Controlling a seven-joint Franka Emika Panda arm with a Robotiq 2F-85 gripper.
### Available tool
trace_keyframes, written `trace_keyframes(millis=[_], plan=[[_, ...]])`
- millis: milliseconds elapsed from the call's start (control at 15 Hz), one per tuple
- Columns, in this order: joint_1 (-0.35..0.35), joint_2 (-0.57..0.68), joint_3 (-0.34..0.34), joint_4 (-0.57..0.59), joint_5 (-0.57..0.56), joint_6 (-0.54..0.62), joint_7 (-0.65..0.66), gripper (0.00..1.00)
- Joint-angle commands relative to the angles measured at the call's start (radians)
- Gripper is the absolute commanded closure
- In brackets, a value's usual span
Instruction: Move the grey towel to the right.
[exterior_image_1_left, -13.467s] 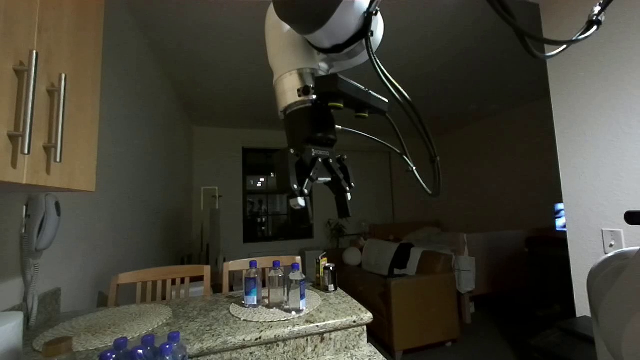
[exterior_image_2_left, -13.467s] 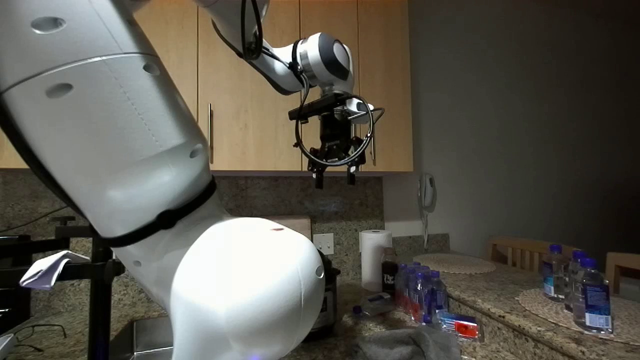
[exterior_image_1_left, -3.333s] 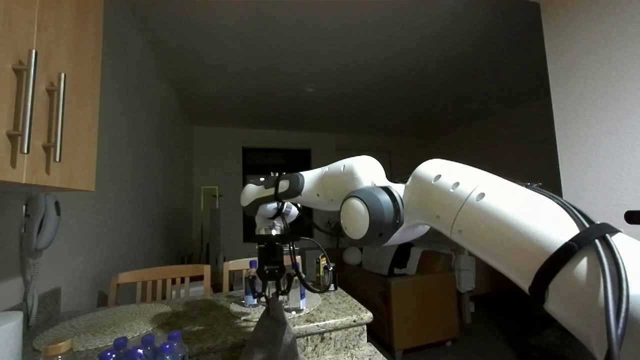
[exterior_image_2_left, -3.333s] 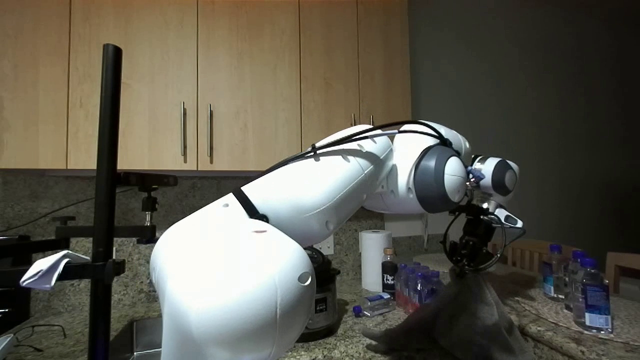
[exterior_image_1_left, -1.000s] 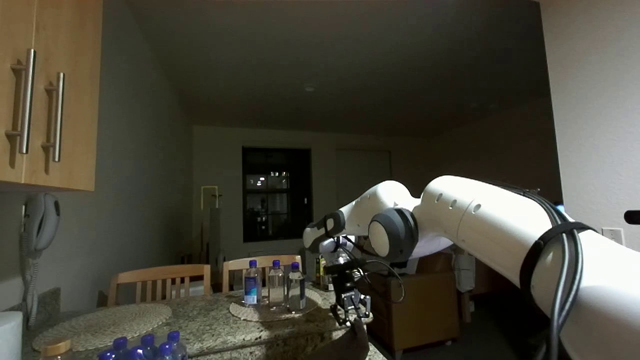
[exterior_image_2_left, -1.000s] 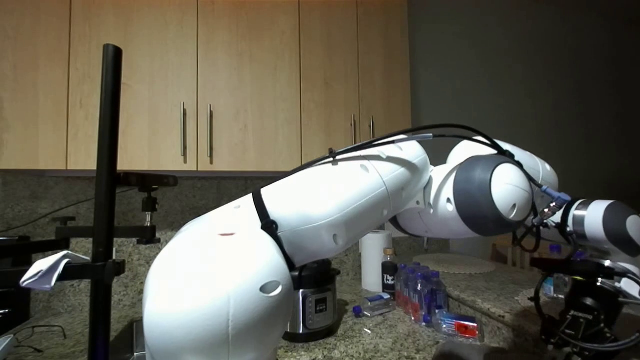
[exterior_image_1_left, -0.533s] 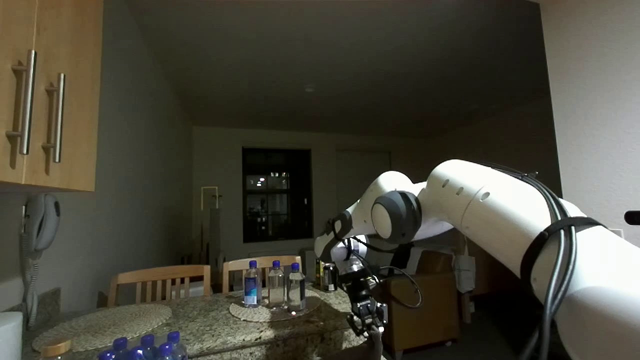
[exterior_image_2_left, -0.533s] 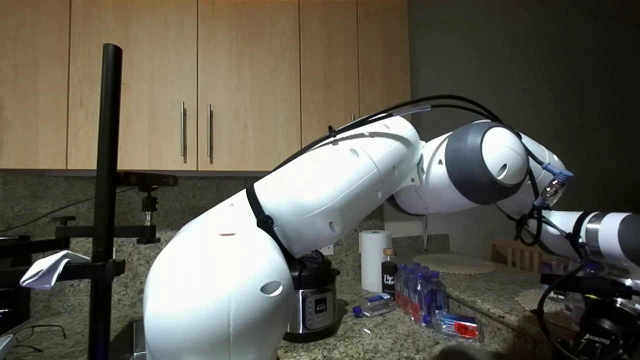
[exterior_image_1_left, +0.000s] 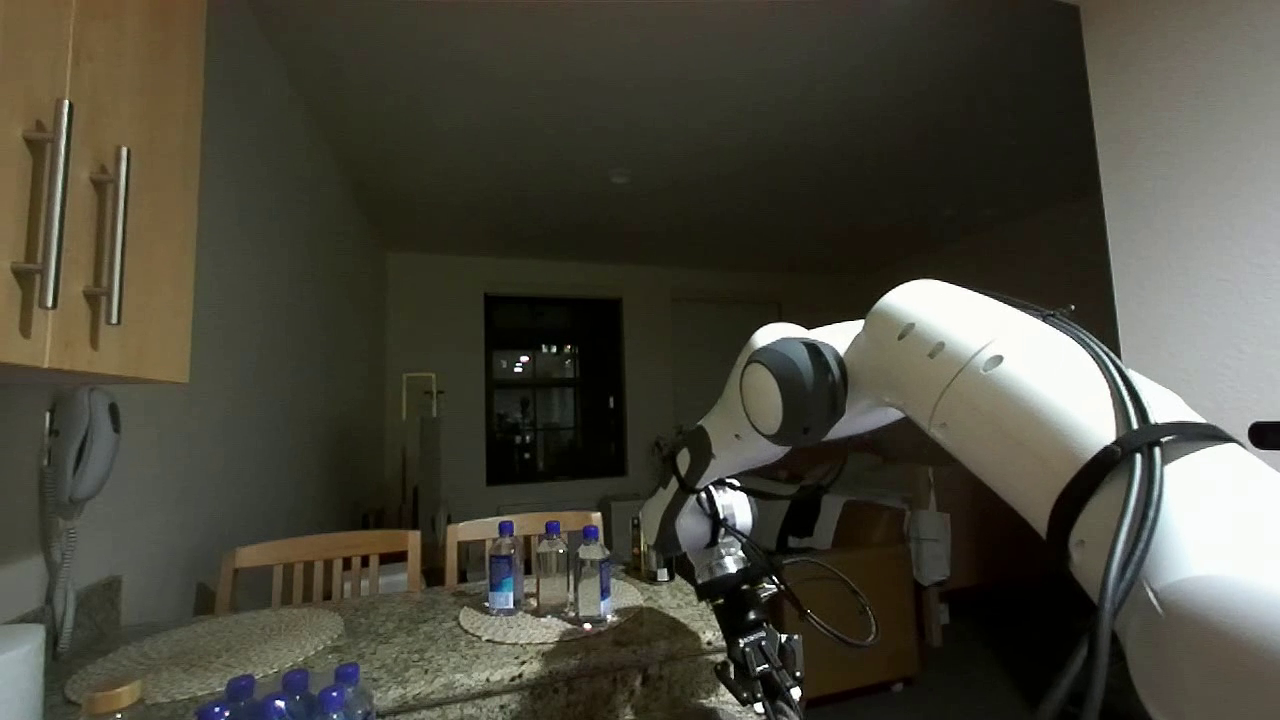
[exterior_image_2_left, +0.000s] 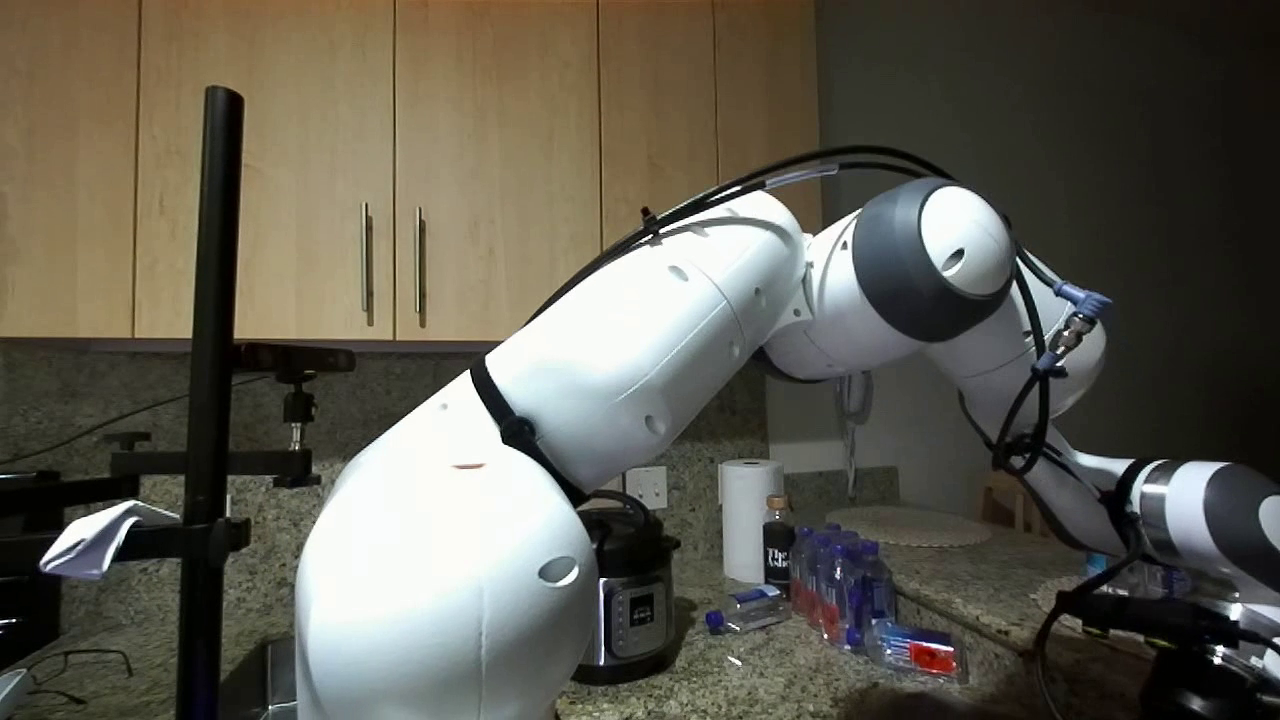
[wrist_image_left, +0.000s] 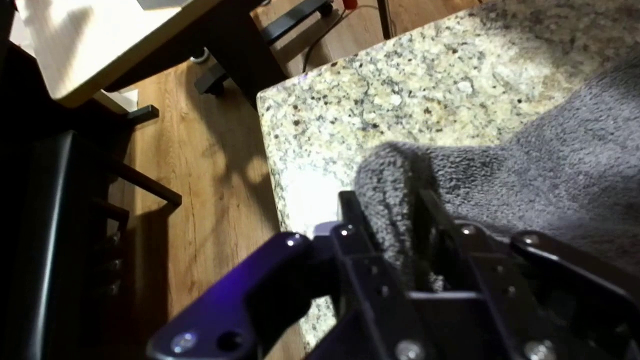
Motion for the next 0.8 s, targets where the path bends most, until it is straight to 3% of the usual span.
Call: trace_keyframes(millis=[0,333,733], plan=[[0.005,-0.170,-0.006,-0.219,0.028,0.193,0.036,0.35],[0.010,-0.271,0.029,-0.307,0.038,0.300,-0.004,0.02],[0.032,-0.339,0.082,-0.307,0.026,0.345,-0.051,0.00]])
